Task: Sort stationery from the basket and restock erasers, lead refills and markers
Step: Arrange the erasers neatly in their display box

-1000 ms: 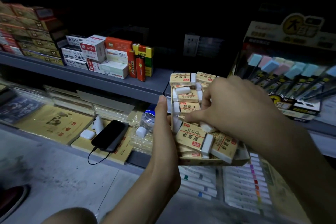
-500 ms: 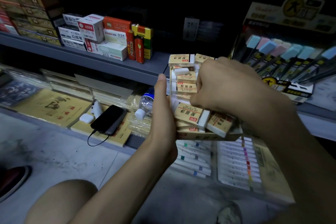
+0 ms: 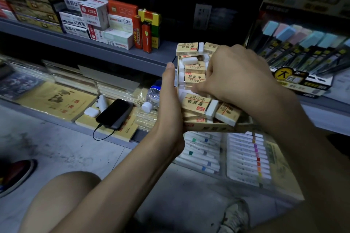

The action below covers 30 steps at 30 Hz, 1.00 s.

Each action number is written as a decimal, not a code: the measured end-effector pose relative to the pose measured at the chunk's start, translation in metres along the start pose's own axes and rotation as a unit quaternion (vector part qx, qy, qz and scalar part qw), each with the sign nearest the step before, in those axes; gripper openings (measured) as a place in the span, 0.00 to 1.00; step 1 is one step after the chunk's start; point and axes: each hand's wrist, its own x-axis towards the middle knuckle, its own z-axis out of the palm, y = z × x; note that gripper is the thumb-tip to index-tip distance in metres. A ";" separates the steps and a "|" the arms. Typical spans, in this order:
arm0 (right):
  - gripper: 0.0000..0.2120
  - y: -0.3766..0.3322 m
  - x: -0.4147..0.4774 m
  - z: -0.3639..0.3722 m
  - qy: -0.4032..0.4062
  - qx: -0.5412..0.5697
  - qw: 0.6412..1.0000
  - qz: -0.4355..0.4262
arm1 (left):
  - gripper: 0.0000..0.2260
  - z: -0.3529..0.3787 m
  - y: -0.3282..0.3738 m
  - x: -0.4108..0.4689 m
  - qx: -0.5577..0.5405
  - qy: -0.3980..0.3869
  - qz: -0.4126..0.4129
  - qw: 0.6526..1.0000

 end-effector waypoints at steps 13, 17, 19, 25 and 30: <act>0.26 -0.006 -0.002 -0.003 0.027 -0.016 0.999 0.005 | 0.30 0.003 0.003 -0.003 -0.030 -0.009 0.002 1.000; 0.22 0.010 -0.006 -0.029 -0.012 0.159 0.987 0.015 | 0.32 0.002 0.005 -0.003 -0.025 -0.007 -0.020 0.999; 0.21 0.016 -0.005 -0.037 -0.046 0.271 0.961 0.015 | 0.33 0.002 0.005 -0.002 -0.021 -0.010 -0.022 0.999; 0.08 0.023 0.001 -0.023 -0.084 0.348 0.934 -0.009 | 0.33 0.002 0.002 0.000 -0.022 -0.004 -0.025 0.999; 0.05 0.014 0.008 0.002 0.028 0.394 0.919 0.011 | 0.32 0.003 0.001 0.000 -0.023 0.003 -0.009 1.000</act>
